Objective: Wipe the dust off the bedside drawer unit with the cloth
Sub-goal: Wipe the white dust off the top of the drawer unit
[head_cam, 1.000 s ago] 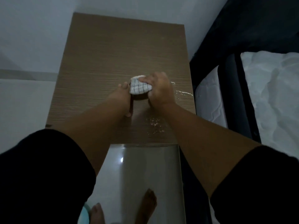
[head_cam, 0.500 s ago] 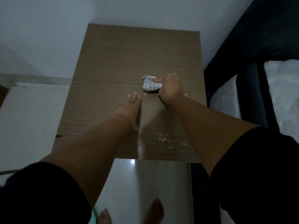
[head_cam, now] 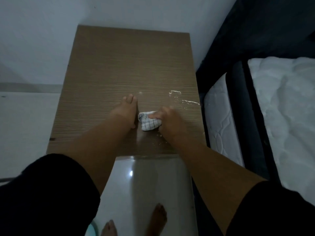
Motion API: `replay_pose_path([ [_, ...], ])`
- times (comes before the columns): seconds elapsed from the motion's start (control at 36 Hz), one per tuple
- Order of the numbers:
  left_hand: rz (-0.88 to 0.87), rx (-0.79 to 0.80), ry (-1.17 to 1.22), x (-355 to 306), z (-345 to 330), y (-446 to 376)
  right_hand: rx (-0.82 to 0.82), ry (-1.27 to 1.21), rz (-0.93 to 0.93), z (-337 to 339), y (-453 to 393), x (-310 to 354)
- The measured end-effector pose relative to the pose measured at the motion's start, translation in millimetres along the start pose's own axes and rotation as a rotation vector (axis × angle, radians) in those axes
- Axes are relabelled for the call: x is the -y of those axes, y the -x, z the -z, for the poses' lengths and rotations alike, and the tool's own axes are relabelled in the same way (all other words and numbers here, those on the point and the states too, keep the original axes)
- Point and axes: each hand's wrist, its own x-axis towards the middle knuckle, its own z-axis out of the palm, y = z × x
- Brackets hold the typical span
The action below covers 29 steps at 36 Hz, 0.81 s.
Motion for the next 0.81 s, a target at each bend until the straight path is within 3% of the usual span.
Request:
replay_pose_path([
  [0.22, -0.017, -0.117, -0.047, -7.3, -11.6, 9.0, -0.012, -0.042, 0.005, -10.6, 50.6, 7.3],
  [0.42, -0.038, 0.013, -0.017, -7.9, -17.3, 32.7, -0.053, -0.066, 0.067, -22.4, 80.1, 7.2],
  [0.61, -0.054, 0.005, 0.060, -8.3, -11.8, 37.4, 0.248, 0.015, 0.025, 7.3, 76.3, 14.6],
  [0.81, -0.063, -0.084, 0.158, -19.1, 0.1, 15.3, -0.095, -0.015, -0.065, 23.6, 19.8, -1.9],
])
